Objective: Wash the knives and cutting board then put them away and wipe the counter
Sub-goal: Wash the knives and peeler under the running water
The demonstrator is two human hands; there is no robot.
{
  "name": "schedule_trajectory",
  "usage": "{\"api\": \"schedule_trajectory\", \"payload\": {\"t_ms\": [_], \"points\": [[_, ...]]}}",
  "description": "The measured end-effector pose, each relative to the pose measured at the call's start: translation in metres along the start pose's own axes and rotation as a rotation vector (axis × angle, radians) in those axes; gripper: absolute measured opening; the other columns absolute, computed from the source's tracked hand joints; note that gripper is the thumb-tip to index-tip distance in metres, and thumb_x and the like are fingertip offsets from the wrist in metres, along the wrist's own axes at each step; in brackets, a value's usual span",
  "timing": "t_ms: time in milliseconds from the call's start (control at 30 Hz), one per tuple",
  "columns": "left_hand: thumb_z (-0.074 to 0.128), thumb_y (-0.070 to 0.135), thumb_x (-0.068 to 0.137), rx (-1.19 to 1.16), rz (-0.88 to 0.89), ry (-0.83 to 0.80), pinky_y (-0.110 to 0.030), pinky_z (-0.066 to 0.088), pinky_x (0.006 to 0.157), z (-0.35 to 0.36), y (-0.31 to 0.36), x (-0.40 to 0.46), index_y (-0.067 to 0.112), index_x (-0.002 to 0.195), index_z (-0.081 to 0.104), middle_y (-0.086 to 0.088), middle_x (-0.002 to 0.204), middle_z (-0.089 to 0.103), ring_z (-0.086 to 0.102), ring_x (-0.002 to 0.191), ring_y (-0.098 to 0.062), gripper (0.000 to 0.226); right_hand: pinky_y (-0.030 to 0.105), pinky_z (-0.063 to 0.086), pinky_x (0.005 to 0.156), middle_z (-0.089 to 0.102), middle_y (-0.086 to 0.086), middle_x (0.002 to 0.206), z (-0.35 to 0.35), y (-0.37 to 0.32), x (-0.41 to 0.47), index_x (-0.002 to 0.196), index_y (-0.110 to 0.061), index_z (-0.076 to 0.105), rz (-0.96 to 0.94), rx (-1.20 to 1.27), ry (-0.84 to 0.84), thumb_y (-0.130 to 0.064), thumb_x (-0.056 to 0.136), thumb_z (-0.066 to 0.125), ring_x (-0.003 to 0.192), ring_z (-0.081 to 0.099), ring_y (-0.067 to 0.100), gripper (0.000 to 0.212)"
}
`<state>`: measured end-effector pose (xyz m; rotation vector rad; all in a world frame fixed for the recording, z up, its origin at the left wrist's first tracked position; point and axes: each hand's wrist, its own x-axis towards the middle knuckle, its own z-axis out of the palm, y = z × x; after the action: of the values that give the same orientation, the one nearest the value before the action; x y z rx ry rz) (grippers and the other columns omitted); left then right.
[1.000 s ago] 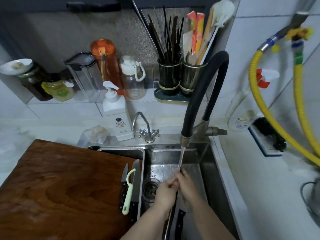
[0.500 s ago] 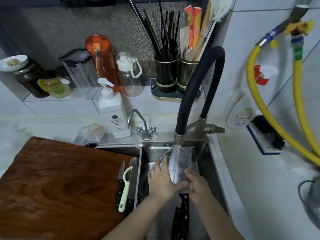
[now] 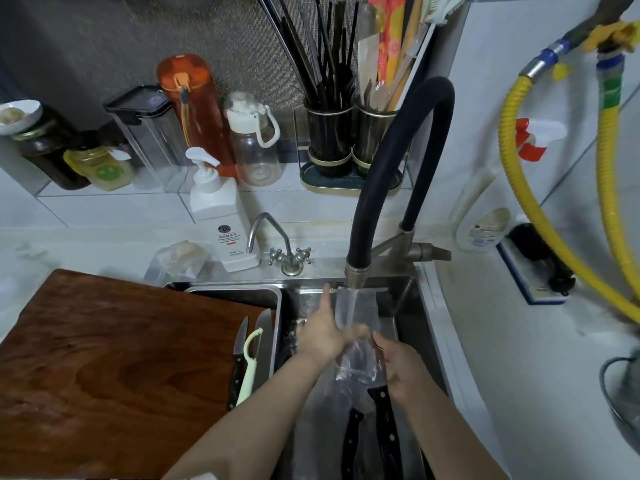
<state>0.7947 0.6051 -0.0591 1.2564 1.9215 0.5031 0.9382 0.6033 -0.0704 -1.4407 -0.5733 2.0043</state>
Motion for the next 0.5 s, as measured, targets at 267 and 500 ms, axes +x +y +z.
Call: {"api": "schedule_trajectory", "payload": {"t_ms": [267,500], "points": [[0.072,0.008,0.082,-0.823,-0.327,0.018,-0.022,0.051,0.045,-0.004,-0.025,-0.02,0.005,0.092,0.057,-0.015,0.078,0.063,0.059,0.047,-0.011,0.017,0.029,0.054,0.057,0.073,0.013,0.072,0.019,0.009,0.013,0.092,0.004,0.066,-0.023,0.09,-0.021,-0.008,0.093,0.052,0.063,0.071,0.022,0.019],[0.066,0.013,0.088,-0.983,-0.455,-0.243,-0.019,0.045,0.043,0.011,-0.049,-0.058,0.008,0.091,0.057,-0.002,0.06,0.065,0.057,0.044,-0.009,0.01,0.023,0.052,0.048,0.07,0.005,0.067,0.032,0.007,0.033,0.093,-0.003,0.06,-0.019,0.148,0.03,0.002,0.09,0.052,0.057,0.067,0.015,0.01]]}}
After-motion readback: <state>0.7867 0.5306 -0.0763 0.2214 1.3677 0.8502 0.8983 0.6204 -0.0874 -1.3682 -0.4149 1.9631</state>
